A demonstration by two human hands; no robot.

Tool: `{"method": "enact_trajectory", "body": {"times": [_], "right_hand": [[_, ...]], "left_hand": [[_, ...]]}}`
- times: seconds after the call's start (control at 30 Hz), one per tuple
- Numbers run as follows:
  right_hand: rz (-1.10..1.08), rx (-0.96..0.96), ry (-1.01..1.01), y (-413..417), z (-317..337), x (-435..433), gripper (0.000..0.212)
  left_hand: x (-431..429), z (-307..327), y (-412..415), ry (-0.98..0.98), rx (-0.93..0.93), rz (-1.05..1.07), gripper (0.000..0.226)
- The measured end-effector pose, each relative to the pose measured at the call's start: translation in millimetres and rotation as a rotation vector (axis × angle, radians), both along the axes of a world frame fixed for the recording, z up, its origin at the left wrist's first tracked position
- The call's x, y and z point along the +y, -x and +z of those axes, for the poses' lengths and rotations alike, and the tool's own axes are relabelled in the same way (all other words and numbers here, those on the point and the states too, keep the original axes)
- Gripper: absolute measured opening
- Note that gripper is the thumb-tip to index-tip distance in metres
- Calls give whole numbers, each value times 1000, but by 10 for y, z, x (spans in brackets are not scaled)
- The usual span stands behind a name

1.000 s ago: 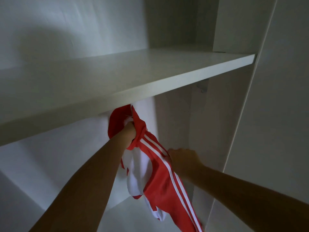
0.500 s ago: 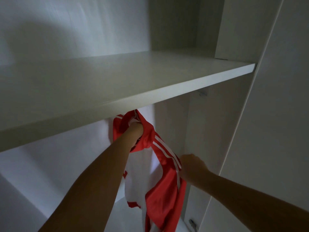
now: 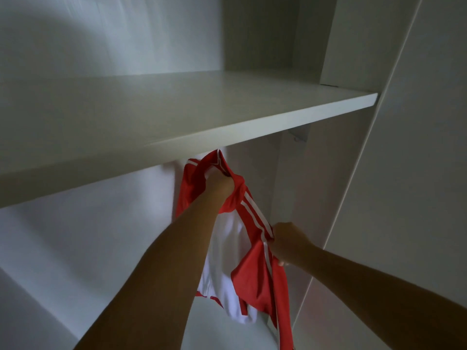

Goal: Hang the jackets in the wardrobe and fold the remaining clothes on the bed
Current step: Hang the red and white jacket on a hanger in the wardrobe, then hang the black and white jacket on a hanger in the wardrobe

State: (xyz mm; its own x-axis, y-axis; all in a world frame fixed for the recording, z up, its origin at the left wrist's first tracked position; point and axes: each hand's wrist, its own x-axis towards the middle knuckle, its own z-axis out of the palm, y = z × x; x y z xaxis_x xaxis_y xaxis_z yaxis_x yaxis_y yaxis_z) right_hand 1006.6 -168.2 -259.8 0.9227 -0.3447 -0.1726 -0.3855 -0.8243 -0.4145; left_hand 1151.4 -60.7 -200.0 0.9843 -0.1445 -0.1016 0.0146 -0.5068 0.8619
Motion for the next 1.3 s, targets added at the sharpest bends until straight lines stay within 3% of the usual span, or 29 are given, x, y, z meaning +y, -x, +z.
{"method": "enact_trajectory", "body": {"times": [0.13,0.3,0.4,0.5,0.63,0.7,0.77,0.93,1.13,1.3], "right_hand": [[-100,-50,-106,-2,-34,-176,32],[-114,-118,-140,61,-153,-252,40],[-105,-58,-131,234,-206,-221,34],[-112,-57,-176,488,-193,-172,54],[-78,-218,-277,951,-60,-124,57],[-99,-273,-386,1224,-17,-128,56],[-177,-299,-551,1631,16,-166,52],[-295,-467,-881,2954,111,-376,33],[-535,-738,-1012,5003,290,-901,26],[-814,-925,-998,6855,291,-1268,20]], "left_hand": [[-175,67,-21,-51,44,-59,59],[-207,26,-66,38,61,-20,42],[-135,52,136,63,22,44,50],[-92,36,426,2,-137,52,53],[-2,-5,1005,-61,-349,-66,61],[24,-39,1390,93,-367,-105,52],[10,-56,1944,263,-362,-170,41],[-181,-156,3379,424,-348,-319,20],[-812,-275,5138,470,-217,-607,17],[-1534,-466,6653,529,-2,-906,20]]}}
